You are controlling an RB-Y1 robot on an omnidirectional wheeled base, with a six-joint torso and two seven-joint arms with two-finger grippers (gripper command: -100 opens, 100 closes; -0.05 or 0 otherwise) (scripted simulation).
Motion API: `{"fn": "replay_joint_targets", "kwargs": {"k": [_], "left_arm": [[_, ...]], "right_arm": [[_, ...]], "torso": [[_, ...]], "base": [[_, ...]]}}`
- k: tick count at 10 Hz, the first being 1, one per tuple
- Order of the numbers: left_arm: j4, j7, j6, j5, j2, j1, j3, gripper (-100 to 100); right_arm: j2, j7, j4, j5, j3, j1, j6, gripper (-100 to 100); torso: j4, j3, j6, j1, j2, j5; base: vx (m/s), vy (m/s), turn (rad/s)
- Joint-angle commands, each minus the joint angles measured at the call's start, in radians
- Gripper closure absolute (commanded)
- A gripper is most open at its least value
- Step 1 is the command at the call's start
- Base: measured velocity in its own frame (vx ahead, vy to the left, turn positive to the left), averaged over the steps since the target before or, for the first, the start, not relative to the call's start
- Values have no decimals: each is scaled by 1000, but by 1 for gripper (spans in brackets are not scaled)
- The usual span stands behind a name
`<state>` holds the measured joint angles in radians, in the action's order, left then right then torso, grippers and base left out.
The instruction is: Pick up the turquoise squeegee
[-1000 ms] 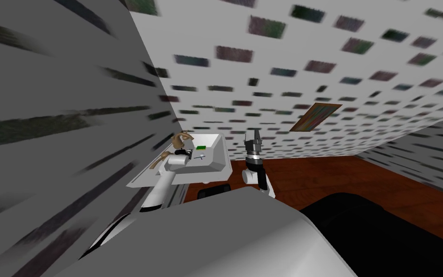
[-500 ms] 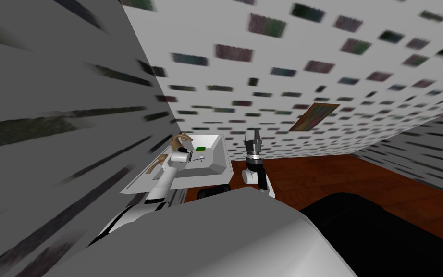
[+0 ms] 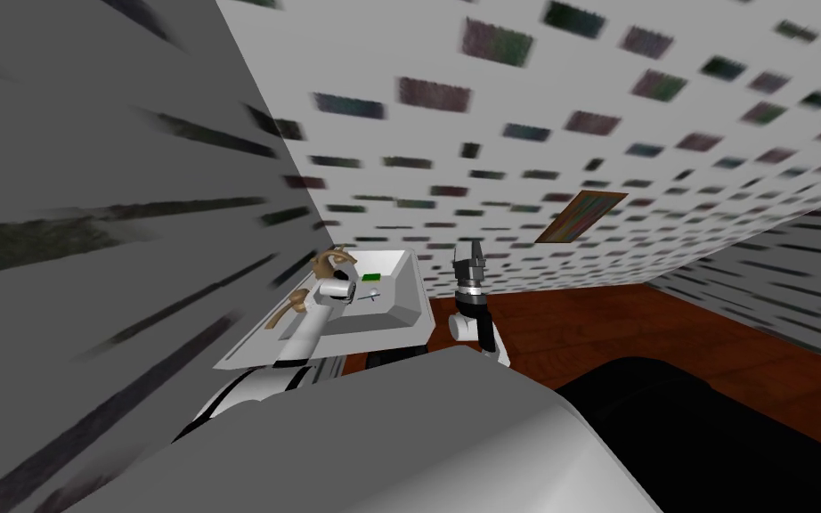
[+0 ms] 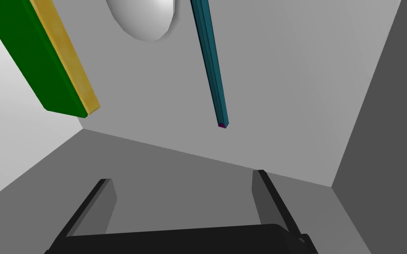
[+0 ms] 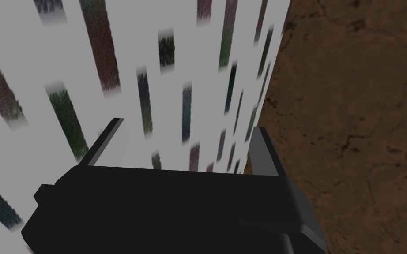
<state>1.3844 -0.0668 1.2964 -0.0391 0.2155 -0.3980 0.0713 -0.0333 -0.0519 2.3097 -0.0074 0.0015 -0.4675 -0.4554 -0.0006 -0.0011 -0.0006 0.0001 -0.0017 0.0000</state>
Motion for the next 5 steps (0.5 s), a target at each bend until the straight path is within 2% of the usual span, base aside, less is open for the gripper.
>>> {"fn": "replay_joint_targets", "kwargs": {"k": [1,2,5], "left_arm": [[-20,-3,38,4,-3,-15,1,-100],[-51,-7,72,10,-10,-39,1,-100],[-81,-10,139,16,-20,-62,2,-100]], "right_arm": [[0,0,0,0,0,0,0,0],[0,0,0,0,0,0,0,0],[0,0,0,0,0,0,0,0]], "torso": [[0,0,0,0,0,0],[0,0,0,0,0,0],[0,-1,0,1,-1,0]], "base": [[36,13,-21],[36,22,-37],[40,21,-25]]}}
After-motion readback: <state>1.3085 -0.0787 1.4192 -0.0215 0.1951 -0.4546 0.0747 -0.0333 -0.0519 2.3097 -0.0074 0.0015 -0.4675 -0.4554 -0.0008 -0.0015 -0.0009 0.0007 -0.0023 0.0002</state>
